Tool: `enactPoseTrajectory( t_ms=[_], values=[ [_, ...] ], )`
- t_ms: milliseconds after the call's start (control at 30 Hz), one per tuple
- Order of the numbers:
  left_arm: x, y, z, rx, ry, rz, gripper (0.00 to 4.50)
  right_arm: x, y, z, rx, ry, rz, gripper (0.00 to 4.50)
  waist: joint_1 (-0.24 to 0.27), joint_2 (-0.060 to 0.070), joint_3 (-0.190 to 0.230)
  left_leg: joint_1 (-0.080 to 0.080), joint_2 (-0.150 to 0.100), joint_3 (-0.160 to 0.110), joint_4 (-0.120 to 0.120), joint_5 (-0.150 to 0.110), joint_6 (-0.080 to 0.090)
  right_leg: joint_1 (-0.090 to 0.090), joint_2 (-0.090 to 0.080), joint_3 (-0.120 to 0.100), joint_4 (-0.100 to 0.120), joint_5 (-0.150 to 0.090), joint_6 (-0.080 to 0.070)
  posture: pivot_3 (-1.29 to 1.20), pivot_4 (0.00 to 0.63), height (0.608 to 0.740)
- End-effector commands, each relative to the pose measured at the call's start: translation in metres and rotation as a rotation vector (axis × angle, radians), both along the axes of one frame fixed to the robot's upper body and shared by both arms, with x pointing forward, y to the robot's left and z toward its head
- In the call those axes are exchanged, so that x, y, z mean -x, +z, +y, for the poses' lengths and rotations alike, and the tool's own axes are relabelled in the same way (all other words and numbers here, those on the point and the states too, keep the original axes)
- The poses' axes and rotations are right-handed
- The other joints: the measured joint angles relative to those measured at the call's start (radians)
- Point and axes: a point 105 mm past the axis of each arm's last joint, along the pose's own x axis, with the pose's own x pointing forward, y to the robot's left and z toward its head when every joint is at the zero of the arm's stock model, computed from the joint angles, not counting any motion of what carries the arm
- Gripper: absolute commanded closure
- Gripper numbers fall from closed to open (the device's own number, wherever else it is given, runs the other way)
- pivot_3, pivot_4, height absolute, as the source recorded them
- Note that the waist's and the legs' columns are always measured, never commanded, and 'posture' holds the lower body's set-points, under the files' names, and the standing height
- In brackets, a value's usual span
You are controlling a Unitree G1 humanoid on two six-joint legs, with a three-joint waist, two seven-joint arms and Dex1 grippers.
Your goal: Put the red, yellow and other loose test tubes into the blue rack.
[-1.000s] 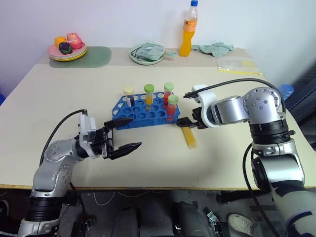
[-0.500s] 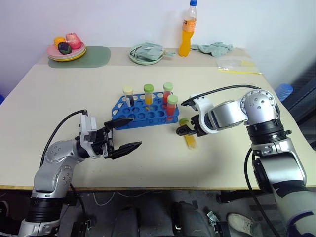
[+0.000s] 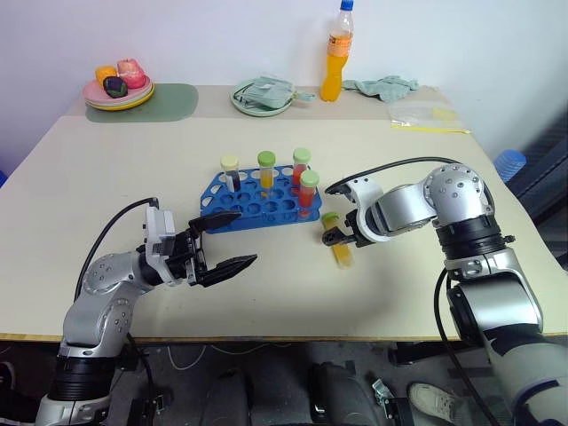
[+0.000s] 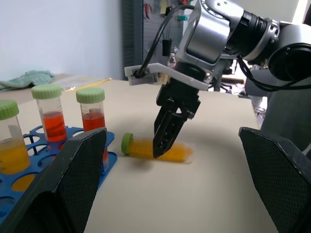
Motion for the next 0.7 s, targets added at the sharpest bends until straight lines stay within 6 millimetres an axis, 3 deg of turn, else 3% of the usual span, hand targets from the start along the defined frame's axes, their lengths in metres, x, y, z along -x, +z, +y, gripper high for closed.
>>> enactPoseTrajectory(
  t_ms=[33, 100, 200, 400, 600, 700],
  values=[
    [0.004, 0.005, -0.003, 0.001, -0.01, -0.04, 0.0, -0.003, 0.005, -0.004, 0.001, -0.019, -0.035, 0.07, 0.0, 0.0, 0.0, 0.0, 0.0, 0.0, 0.0, 0.0, 0.0, 0.0, 0.0, 0.0, 0.0, 0.0, 0.0, 0.0, 0.15, 0.74],
    [0.005, 0.005, -0.004, 0.003, -0.007, -0.039, 0.0, 0.0, 0.001, -0.003, 0.002, -0.008, -0.026, 0.07, 0.001, 0.0, 0.0, 0.0, 0.0, 0.0, 0.0, 0.0, 0.0, 0.0, 0.0, 0.0, 0.0, 0.0, 0.0, 0.0, 0.15, 0.74],
    [0.006, 0.004, -0.004, 0.004, -0.003, -0.037, 0.0, 0.003, -0.003, -0.001, 0.0, 0.006, -0.021, 0.85, 0.0, 0.0, 0.0, 0.0, 0.0, 0.0, 0.0, 0.0, 0.0, 0.0, 0.0, 0.0, -0.001, 0.0, 0.0, 0.0, 0.15, 0.74],
    [0.006, 0.003, -0.004, 0.004, -0.003, -0.03, 0.0, 0.002, -0.004, 0.001, -0.001, 0.007, -0.028, 3.63, -0.001, 0.0, 0.0, 0.0, 0.0, 0.0, 0.0, 0.0, 0.001, 0.0, 0.0, 0.0, -0.001, 0.0, 0.0, 0.0, 0.15, 0.74],
    [0.005, 0.006, -0.003, -0.001, 0.0, -0.034, 0.0, -0.006, 0.014, -0.001, -0.071, -0.059, -0.123, 3.67, 0.0, 0.0, 0.0, 0.0, 0.0, 0.0, 0.0, 0.0, 0.001, 0.0, 0.0, 0.0, -0.001, 0.0, 0.0, 0.0, 0.15, 0.74],
    [0.006, 0.008, -0.002, -0.004, 0.006, -0.042, 0.0, 0.002, 0.022, -0.02, -0.091, -0.098, -0.229, 3.67, 0.004, 0.0, 0.0, -0.001, 0.0, 0.0, -0.001, 0.0, 0.001, 0.0, 0.0, 0.0, -0.002, 0.0, 0.0, 0.0, 0.15, 0.74]
  ],
)
